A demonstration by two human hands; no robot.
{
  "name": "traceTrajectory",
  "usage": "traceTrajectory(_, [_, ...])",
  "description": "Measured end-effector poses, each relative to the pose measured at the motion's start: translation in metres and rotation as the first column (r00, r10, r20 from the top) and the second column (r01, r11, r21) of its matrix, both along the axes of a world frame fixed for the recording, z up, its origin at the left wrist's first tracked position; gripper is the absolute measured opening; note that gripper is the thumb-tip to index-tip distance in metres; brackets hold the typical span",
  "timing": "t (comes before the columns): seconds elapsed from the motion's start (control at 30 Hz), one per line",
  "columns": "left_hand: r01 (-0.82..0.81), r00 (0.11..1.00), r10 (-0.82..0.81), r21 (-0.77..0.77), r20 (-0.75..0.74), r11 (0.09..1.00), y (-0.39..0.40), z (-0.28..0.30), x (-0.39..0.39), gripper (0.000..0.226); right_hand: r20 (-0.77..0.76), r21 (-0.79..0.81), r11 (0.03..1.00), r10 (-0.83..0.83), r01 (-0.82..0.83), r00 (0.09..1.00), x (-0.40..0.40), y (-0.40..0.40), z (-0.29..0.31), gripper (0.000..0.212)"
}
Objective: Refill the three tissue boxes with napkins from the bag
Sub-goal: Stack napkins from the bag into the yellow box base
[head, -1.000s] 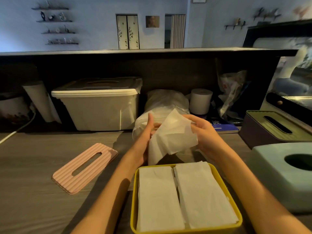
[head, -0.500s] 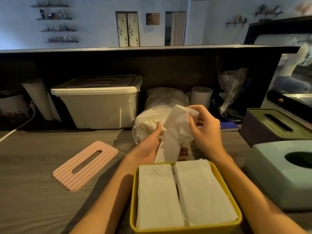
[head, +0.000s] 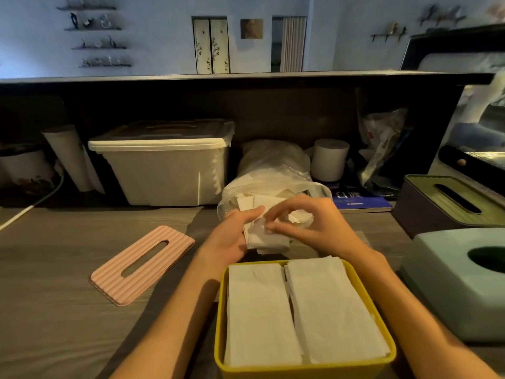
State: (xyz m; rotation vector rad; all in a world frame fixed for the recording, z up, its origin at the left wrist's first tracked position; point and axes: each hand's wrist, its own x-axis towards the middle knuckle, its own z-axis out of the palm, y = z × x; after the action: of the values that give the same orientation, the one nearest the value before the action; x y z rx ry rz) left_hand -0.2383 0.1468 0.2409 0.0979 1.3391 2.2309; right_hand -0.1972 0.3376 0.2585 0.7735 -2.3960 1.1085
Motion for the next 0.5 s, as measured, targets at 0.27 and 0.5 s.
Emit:
traceTrajectory(0.27, [-0.081,0.962,0.070,-0.031,-0.265,0.996,0.007,0.007,0.007,0.056,0.390,-0.258,0.918,-0.186,0.300,0.902,-0.006,0.002,-0.005,0.056])
traceTrajectory(0.5, [-0.062,0.970,0.041,-0.081,-0.241,0.995,0.013,0.005,0.010,0.074,0.436,-0.412,0.896,0.038,0.162,0.899,-0.001,0.003,-0.001,0.040])
